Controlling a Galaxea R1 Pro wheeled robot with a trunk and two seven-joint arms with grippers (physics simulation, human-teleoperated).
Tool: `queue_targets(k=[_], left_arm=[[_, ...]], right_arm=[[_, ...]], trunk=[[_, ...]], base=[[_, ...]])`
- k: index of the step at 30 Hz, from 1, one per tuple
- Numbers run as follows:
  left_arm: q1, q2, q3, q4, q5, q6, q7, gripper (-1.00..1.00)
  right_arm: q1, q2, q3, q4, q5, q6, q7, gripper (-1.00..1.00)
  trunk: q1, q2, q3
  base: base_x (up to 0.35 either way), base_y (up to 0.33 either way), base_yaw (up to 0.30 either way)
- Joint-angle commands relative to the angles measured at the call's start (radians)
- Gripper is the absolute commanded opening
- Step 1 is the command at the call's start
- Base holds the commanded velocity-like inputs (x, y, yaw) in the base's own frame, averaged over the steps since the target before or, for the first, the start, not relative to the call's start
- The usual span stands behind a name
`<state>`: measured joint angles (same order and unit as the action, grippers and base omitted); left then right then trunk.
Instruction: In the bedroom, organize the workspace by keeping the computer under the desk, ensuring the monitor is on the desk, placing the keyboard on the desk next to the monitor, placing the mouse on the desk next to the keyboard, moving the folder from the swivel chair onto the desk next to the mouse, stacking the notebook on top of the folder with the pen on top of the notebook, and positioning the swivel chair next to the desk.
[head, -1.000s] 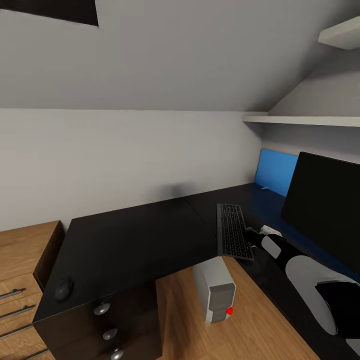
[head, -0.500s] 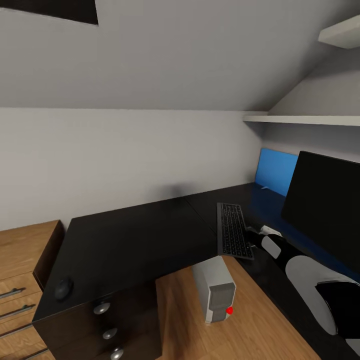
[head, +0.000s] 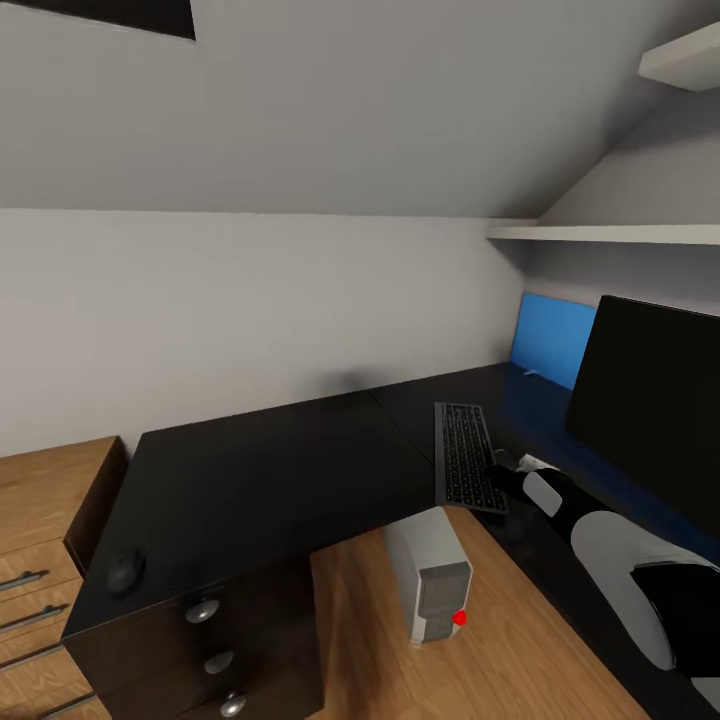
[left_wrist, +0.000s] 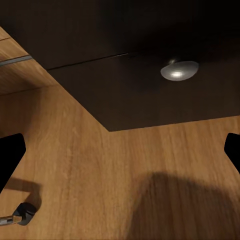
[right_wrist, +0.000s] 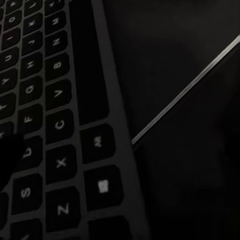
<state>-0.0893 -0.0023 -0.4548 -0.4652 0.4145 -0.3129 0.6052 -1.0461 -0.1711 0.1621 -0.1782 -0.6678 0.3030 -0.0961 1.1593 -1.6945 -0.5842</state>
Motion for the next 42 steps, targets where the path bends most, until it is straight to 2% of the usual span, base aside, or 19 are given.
queue_targets(k=[1, 10, 11, 15, 26, 42], left_arm=[[-0.001, 0.001, -0.008, 0.0, 0.01, -0.006, 0.005, 1.0], [-0.001, 0.001, -0.008, 0.0, 0.01, -0.005, 0.004, 1.0], [-0.001, 0.001, -0.008, 0.0, 0.01, -0.005, 0.003, 1.0], [-0.001, 0.001, -0.008, 0.0, 0.01, -0.005, 0.002, 1.0], [-0.001, 0.001, -0.008, 0.0, 0.01, -0.005, 0.003, 1.0], [-0.001, 0.001, -0.008, 0.002, 0.012, -0.005, 0.002, 1.0]], right_arm=[[0.0, -0.001, 0.008, -0.003, -0.015, 0.006, -0.007, 1.0], [0.0, -0.001, 0.008, -0.003, -0.074, 0.035, -0.008, 1.0], [0.0, -0.001, 0.008, -0.003, -0.097, 0.055, -0.007, 1.0], [0.0, 0.0, 0.008, -0.003, -0.108, 0.062, -0.006, 1.0], [0.0, 0.001, 0.008, -0.004, -0.114, 0.066, -0.005, 1.0], [0.0, 0.001, 0.009, -0.004, -0.115, 0.065, -0.005, 1.0]], trunk=[[0.0, -0.001, -0.001], [0.0, -0.001, -0.001], [0.0, -0.001, -0.001], [0.0, -0.001, -0.001], [0.0, -0.001, -0.001], [0.0, -0.001, -0.001]], base=[[0.0, 0.0, 0.0], [0.0, 0.0, 0.0], [0.0, 0.0, 0.0], [0.0, 0.0, 0.0], [0.0, 0.0, 0.044], [0.0, 0.0, 0.257]])
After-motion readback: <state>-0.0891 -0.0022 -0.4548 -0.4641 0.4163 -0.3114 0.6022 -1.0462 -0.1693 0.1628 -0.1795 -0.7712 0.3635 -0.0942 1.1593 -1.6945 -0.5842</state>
